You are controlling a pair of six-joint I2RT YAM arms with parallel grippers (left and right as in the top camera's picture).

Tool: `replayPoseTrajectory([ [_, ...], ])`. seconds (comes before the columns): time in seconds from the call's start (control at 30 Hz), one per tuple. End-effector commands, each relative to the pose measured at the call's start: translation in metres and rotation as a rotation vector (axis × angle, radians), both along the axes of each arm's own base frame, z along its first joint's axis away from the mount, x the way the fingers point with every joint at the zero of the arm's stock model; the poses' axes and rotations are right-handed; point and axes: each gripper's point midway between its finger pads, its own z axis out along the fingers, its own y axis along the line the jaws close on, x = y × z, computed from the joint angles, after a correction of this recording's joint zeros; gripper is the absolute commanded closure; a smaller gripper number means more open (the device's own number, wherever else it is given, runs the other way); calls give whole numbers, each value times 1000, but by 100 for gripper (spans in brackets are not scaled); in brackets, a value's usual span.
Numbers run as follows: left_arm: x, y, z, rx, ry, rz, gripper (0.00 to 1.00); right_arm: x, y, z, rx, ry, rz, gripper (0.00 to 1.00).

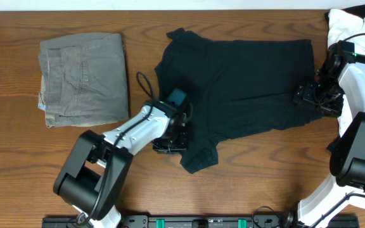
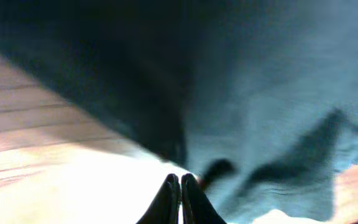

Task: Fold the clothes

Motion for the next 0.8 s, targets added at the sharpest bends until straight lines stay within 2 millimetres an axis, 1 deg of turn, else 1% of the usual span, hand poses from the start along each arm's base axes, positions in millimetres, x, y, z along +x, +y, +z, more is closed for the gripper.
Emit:
replayPoseTrajectory([
  [0.0,-3,19,-8,39,34,52,94,-2,3,0,5,4,22,9],
  [0.13,-3,36,-12,50,60,103,94,-2,3,0,5,4,22,9],
  [0.2,-4,44,-12,58,70,98,94,-2,3,0,6,7,22,9],
  [0.27,-4,57,-13,105,73,104,94,-3,3,0,6,8,22,9],
  [0.33,-1,59,-12,96,64,90,94,-2,3,0,6,7,22,9],
  [0.4,5,57,-6,87,44,91,94,-2,3,0,6,7,22,9],
  [0.47,14,52,4,66,10,92,94,-2,3,0,6,7,22,9],
  [0.6,25,34,29,-25,-51,115,94,-2,3,0,6,7,22,9],
  [0.67,26,25,34,-57,-63,127,94,-2,3,0,6,7,22,9],
  [0.77,26,14,33,-64,-71,131,94,-2,3,0,6,7,21,9],
])
